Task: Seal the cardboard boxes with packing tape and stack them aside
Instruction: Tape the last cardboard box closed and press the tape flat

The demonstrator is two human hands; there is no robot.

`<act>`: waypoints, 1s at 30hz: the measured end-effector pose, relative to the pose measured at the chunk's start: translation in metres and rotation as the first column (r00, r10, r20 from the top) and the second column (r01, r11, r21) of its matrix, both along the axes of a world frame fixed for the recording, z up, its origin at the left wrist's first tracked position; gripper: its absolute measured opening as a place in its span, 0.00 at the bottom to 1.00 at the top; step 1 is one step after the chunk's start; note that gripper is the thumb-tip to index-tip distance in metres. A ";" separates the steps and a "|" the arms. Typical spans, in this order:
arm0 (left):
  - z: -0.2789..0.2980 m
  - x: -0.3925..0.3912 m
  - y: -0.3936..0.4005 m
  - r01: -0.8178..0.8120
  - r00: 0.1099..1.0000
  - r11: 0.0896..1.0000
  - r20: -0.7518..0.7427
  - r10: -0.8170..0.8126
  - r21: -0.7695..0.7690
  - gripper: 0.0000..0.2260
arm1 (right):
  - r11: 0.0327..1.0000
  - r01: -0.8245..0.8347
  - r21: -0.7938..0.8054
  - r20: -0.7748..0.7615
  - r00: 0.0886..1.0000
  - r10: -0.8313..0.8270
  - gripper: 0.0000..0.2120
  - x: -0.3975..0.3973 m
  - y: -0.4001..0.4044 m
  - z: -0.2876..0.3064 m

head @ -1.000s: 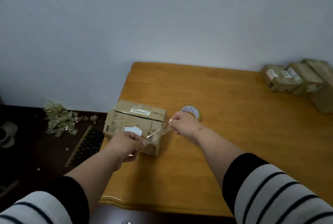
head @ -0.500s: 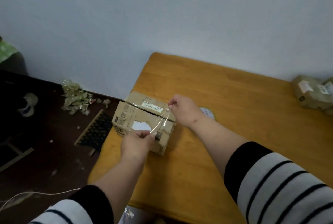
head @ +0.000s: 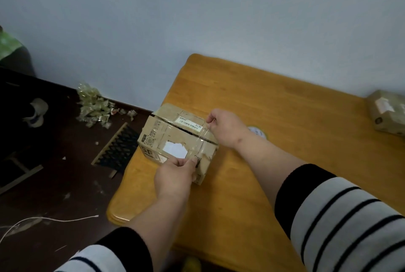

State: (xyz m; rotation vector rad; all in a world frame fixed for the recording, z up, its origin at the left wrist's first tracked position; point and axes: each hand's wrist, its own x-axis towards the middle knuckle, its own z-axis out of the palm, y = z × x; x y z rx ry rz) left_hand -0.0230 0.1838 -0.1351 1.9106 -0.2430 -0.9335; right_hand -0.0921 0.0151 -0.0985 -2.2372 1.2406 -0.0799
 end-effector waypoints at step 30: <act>-0.024 0.001 -0.011 -0.004 0.999 0.990 -0.036 0.009 0.140 0.19 | 1.000 0.001 0.014 0.008 1.000 -0.001 0.07 -0.005 -0.013 -0.012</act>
